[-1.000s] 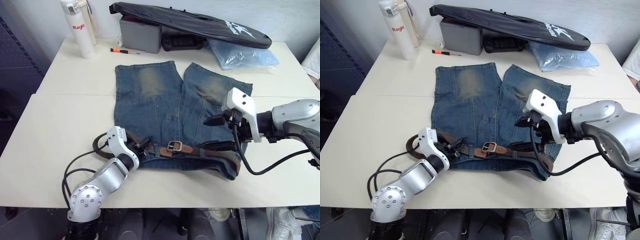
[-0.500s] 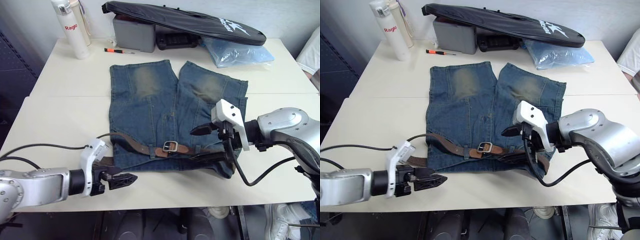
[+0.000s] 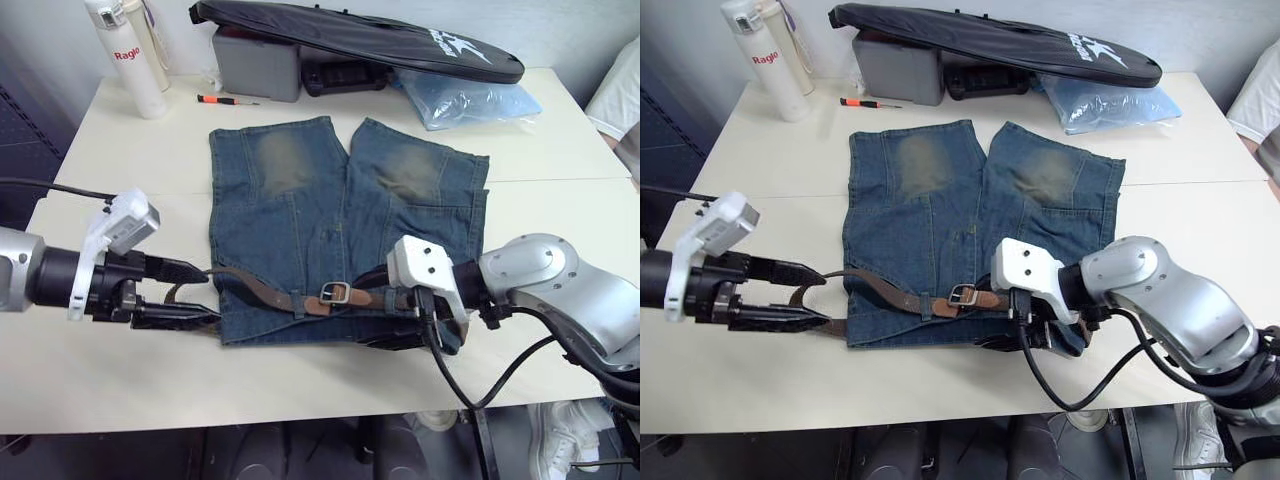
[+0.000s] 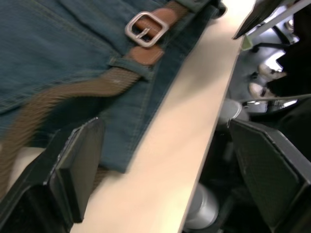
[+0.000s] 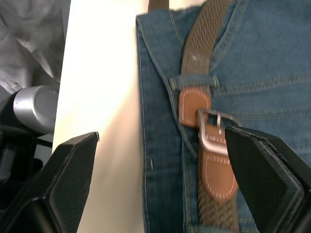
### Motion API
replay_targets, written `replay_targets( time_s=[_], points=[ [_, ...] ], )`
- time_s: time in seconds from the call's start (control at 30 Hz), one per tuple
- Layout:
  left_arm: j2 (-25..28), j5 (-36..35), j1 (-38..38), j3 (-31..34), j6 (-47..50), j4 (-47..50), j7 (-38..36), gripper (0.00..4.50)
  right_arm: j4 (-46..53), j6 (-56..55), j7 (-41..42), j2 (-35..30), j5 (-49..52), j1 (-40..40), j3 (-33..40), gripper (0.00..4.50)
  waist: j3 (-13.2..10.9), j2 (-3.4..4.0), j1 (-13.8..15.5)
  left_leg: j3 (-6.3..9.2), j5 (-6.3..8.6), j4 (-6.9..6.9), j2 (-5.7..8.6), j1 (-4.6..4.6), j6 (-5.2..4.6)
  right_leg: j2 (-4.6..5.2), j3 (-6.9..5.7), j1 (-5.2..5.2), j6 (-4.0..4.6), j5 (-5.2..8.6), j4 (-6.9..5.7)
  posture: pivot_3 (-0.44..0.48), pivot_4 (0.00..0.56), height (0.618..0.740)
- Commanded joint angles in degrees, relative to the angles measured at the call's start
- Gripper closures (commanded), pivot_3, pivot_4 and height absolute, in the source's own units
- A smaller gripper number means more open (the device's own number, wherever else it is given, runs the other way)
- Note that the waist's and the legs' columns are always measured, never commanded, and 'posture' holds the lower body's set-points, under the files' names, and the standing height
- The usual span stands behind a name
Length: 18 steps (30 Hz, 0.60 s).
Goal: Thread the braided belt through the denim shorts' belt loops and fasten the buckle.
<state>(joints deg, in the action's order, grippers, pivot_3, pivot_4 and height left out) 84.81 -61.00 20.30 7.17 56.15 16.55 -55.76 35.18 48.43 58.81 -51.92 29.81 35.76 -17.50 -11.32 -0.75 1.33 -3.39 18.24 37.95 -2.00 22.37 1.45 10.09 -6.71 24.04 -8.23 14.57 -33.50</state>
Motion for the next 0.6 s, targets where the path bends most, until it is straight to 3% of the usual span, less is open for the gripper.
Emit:
replay_targets(
  time_s=[0.03, 0.23, 0.4, 0.6],
  points=[
    [-2.78, 7.91, 8.27, -5.96, -3.25, -4.86, -6.09, 1.66, 2.77, -1.28, -0.93, 0.8, -1.99, 0.63, -0.73, 0.0, -0.01, -0.01, 0.02, -0.02, 0.0, 0.0, 0.0, 0.01, -0.01, 0.0, 0.02, 0.01, 0.0, 0.0, -0.01, 0.0, 0.15, 0.74],
    [-13.89, 23.53, 23.63, -17.69, -8.08, -17.77, -11.98, 4.29, 4.56, -1.68, -2.98, 3.55, -5.94, 1.97, -4.89, 0.0, 0.0, -0.04, 0.1, -0.1, 0.01, 0.14, -0.02, 0.03, -0.03, -0.01, 0.07, 0.04, -0.02, -0.01, -0.16, 0.0, 0.15, 0.74],
    [-18.41, 29.51, 29.79, -22.72, -10.84, -22.15, -19.55, 4.4, 5.71, -2.87, -3.53, 2.66, -9.01, 1.07, -6.05, 0.0, 0.0, -0.09, 0.1, -0.13, 0.01, 0.22, -0.02, 0.05, -0.04, -0.01, 0.06, 0.08, -0.03, -0.02, -0.22, 0.0, 0.15, 0.74],
    [-14.15, 28.02, 27.73, -21.59, -8.89, -15.86, -31.24, 4.4, 5.69, -3.51, -4.91, 3.04, -11.64, -0.38, -6.36, 0.0, 0.0, -0.25, -0.88, -0.43, 0.05, 0.24, -0.15, 0.16, -0.09, 0.0, 0.06, 0.45, -0.05, -0.02, -0.38, 0.0, 0.15, 0.74]
  ],
)
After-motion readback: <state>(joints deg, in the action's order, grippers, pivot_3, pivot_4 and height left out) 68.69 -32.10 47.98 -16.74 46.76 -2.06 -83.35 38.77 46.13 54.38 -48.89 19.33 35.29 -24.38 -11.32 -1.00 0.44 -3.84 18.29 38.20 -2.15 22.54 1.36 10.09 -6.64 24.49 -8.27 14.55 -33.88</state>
